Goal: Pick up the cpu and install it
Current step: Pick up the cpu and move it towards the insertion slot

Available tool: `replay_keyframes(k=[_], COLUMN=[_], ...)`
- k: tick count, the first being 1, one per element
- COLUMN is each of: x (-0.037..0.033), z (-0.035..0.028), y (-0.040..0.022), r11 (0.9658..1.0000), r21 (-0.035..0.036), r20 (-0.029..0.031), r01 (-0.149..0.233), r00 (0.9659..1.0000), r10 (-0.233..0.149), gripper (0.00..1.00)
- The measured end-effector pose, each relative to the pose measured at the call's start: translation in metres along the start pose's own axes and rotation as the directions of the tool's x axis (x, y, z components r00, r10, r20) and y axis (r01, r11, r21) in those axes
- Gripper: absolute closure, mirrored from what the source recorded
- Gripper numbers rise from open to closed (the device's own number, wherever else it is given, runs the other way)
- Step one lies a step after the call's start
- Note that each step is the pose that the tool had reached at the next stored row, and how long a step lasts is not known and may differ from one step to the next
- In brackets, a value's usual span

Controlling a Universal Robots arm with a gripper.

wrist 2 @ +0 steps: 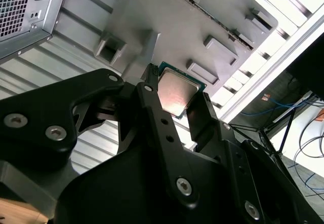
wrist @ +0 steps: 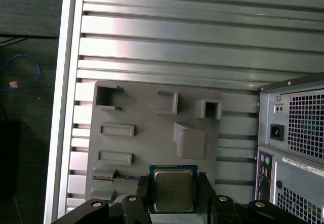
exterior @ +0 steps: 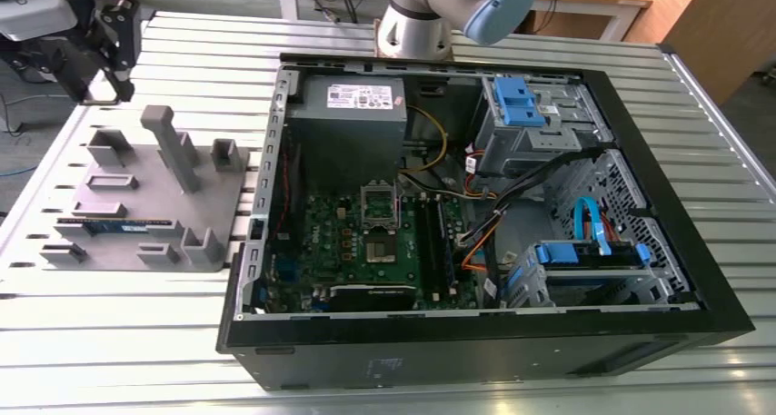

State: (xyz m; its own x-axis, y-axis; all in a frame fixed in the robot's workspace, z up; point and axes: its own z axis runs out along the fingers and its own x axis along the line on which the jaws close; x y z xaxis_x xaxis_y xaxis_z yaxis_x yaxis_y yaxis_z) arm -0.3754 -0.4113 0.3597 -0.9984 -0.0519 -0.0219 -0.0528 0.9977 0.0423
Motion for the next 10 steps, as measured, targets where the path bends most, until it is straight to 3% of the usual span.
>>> replay_keyframes(k=[10], x=[-0.0089], z=[0.0002], y=[-0.0005], r11=[1.0000], r21=[0.0000], r20=[0.0000], r01=[0.000], r00=[1.0000], r10=[0.000], gripper=[0.53])
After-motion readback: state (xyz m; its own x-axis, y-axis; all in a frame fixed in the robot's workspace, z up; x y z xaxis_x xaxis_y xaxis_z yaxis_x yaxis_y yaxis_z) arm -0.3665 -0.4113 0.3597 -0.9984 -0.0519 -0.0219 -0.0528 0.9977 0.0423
